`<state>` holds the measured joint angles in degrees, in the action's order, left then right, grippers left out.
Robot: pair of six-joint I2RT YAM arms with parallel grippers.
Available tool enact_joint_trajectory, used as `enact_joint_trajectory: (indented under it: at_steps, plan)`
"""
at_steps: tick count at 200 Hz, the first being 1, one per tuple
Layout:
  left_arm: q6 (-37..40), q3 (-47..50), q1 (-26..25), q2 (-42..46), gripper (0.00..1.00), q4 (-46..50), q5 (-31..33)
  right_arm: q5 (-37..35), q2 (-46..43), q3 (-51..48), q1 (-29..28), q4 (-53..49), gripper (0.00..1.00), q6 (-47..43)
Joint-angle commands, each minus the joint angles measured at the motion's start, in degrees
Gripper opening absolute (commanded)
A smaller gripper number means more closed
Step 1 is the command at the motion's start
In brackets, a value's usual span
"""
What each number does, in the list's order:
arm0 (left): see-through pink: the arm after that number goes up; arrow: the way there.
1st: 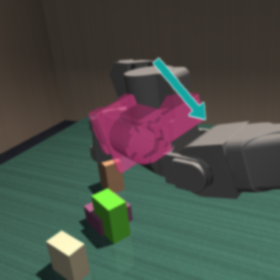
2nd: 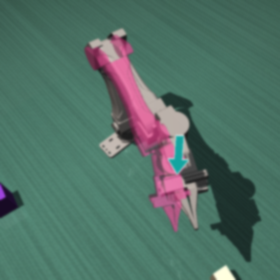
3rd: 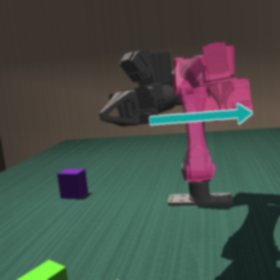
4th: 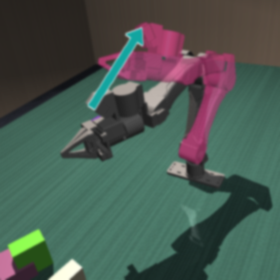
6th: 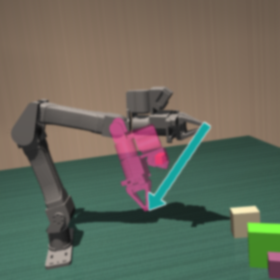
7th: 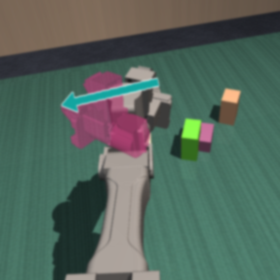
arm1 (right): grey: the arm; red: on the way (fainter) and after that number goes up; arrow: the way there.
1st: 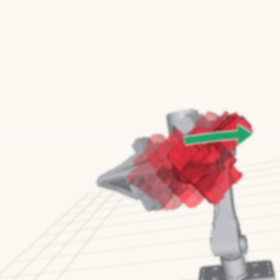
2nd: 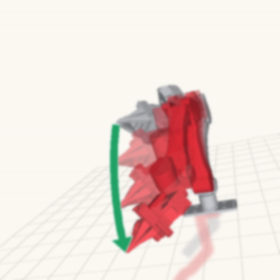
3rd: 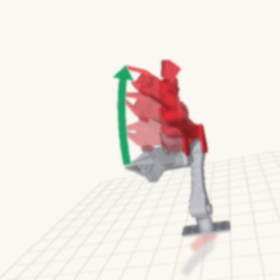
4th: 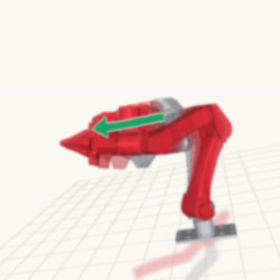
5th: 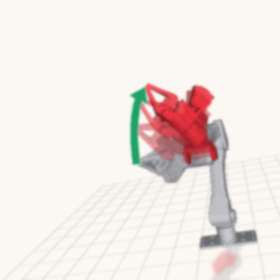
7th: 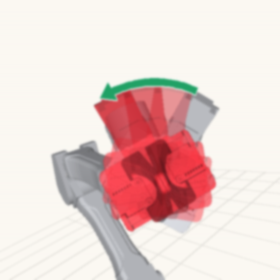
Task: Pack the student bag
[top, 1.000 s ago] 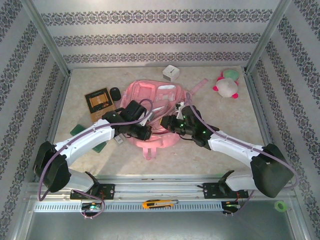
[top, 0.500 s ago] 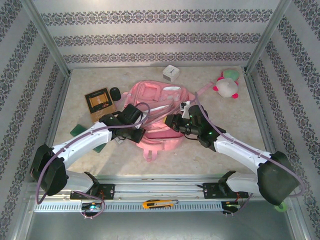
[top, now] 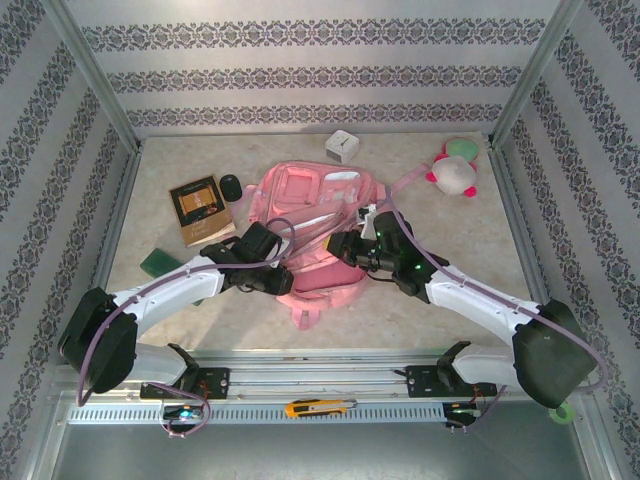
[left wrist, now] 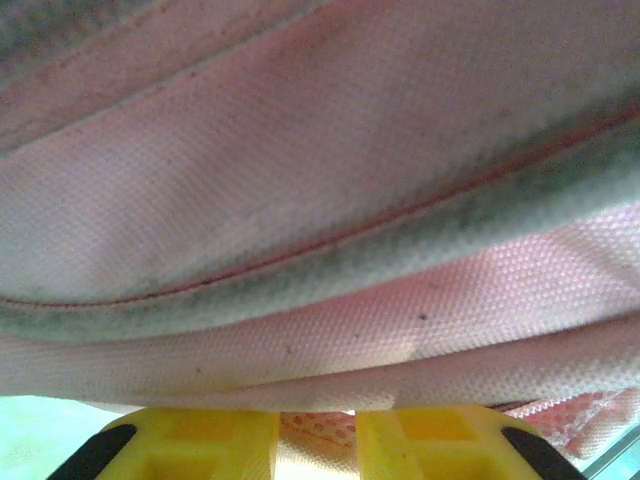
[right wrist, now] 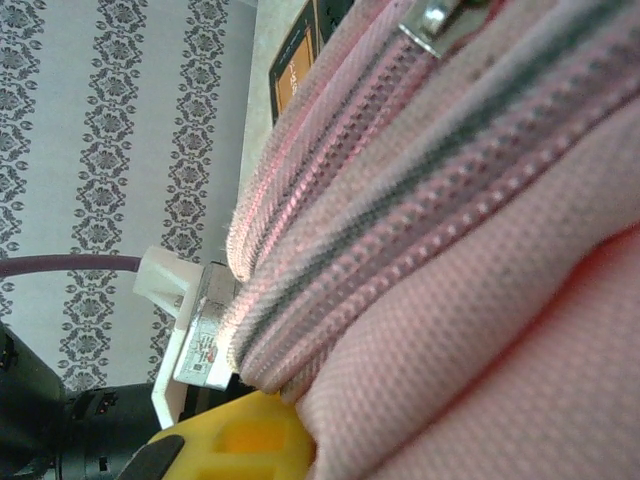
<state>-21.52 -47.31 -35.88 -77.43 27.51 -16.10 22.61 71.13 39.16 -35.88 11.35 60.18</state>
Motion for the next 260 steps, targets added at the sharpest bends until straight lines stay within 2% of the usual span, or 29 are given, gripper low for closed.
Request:
enact_joint_trajectory:
  at_steps: [1,29,71,111,122,135,155,165,188,211,232,248,260]
  plan:
    - [-2.9,1.8,1.2,0.7,0.24,-2.5,2.5,2.6,-0.8,4.2,-0.4,5.2,0.0,0.9]
    - [-3.6,0.5,1.2,-0.1,0.0,-3.3,3.4,1.7,-1.4,4.0,-0.4,4.7,0.0,1.0]
    - [-8.2,-5.7,1.8,0.1,0.0,-0.3,-6.1,-1.8,-3.3,-1.8,0.6,4.0,0.0,-1.7]
    - [-14.7,-3.9,3.5,1.2,0.0,-2.8,-18.4,3.6,-3.9,-3.3,2.5,3.8,0.0,-5.3]
    - [-13.7,-3.6,3.7,1.5,0.0,-1.4,-18.4,4.7,-4.0,-3.0,3.2,3.0,0.0,-5.7]
    - [-10.8,-3.8,3.7,2.1,0.0,1.6,-15.3,4.2,-4.2,-3.0,3.8,2.2,0.0,-5.3]
    - [-8.7,-3.5,3.7,4.1,0.28,3.2,-10.9,3.9,-4.5,-3.2,4.9,3.2,0.0,-2.2]
    - [-8.2,-3.0,3.8,5.5,0.38,2.6,-8.8,5.1,-4.3,-2.5,5.3,4.3,0.0,-0.5]
    - [-3.3,-2.7,3.8,8.5,0.5,0.7,-3.1,8.8,-3.9,1.3,5.6,3.5,0.0,0.9]
    - [7.9,-4.2,3.7,10.0,0.66,-2.6,-0.2,11.3,-3.4,4.8,6.1,3.0,0.0,3.2]
    - [19.3,-5.5,3.6,10.2,0.75,-4.8,0.9,11.7,-3.1,6.5,6.9,3.1,0.0,7.3]
    - [26.6,-6.2,3.2,10.1,0.79,-5.2,-0.9,11.3,-3.0,7.1,7.5,3.1,0.0,11.0]
    - [30.5,-6.2,2.5,10.1,0.83,-6.4,0.9,12.2,-2.7,7.9,7.7,2.8,0.0,11.6]
